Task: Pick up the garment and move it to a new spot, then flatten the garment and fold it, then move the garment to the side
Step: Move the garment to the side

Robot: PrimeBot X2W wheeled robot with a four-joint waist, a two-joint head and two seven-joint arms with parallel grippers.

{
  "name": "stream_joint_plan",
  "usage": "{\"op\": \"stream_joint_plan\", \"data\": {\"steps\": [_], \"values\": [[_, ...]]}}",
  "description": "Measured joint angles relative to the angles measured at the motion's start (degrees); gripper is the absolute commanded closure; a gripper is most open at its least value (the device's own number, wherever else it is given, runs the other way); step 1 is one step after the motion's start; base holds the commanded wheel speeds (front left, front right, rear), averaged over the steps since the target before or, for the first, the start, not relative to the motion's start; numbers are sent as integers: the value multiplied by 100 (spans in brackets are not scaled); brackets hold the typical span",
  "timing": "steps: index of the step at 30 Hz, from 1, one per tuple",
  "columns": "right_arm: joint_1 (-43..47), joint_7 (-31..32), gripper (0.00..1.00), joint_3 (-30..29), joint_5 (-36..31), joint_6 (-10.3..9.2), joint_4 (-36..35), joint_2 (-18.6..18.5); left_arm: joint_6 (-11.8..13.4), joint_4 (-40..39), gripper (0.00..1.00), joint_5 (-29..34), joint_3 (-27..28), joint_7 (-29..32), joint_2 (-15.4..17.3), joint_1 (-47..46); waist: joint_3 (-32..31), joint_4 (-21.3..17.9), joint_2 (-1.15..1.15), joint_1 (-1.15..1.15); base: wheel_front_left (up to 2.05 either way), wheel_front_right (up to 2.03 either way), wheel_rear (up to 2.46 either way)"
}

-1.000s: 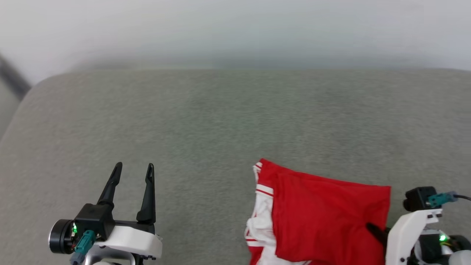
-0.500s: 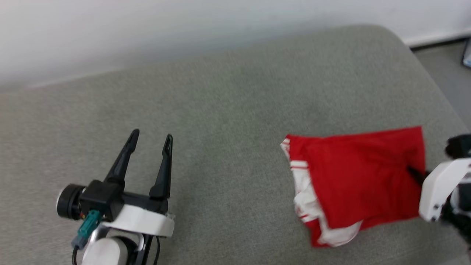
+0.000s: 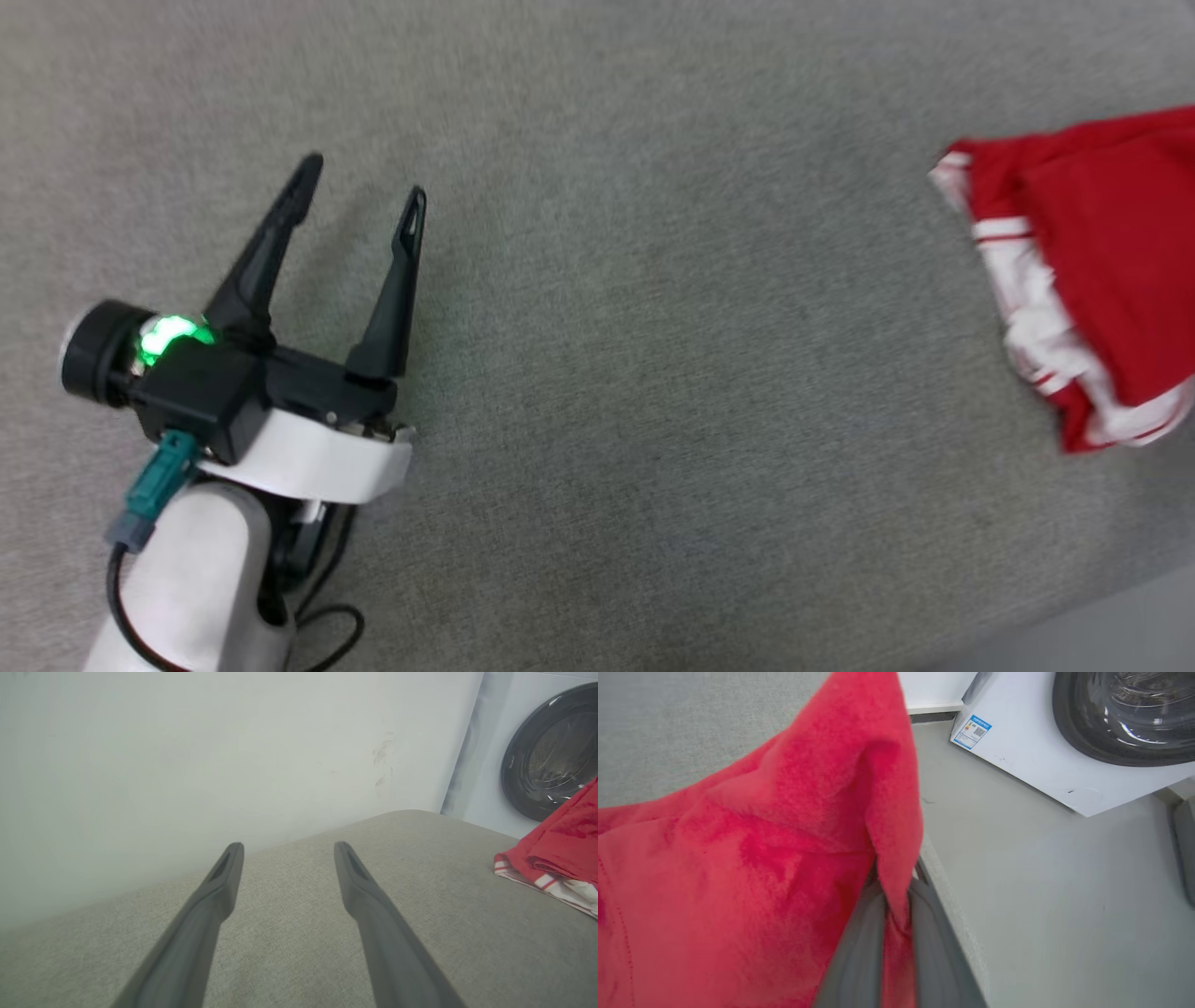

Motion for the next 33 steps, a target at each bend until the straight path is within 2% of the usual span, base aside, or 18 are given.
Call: {"op": "stream_joint_plan", "data": {"steps": [4,9,10,11,12,13,19,22,28,33], "values": [[-350,-196,100,-616,-541,0,81,13,-69,-136,0,31,18,43,129,-308,477,63,0,0,0,0,0],[-556,-272,100,-1093,-1163,0,259,323,-101,-149,0,43,44,34,210,-490,895,186,0,0,0,0,0],[-588,-291,90,-1169,-1265,-1,311,392,-101,-140,0,42,47,30,220,-514,935,215,0,1,0,0,0],[-608,-304,74,-1241,-1347,-1,365,441,-101,-127,0,41,43,26,222,-532,958,246,0,1,0,0,0],[-612,-352,52,-1290,-1448,-1,404,489,-101,-120,0,40,49,11,226,-536,971,272,0,0,0,0,0],[-619,-397,0,-1373,-1491,-1,454,548,-101,-110,0,38,51,9,227,-539,974,291,0,0,0,0,0],[-625,-778,0,-1752,-2002,0,550,668,-78,13,0,-23,20,-63,170,-556,837,363,0,0,0,0,0],[-633,-940,0,-1851,-2049,-1,509,751,-40,124,0,-63,16,-116,127,-497,675,385,0,0,0,0,0],[-403,-1279,0,-1614,-2074,0,248,791,114,390,0,-224,34,-247,-81,-129,143,438,0,-1,0,0,0],[106,-1477,0,-1298,-1738,-1,-96,896,288,565,0,-337,92,-297,-215,341,-439,511,0,-1,0,0,0]]}}
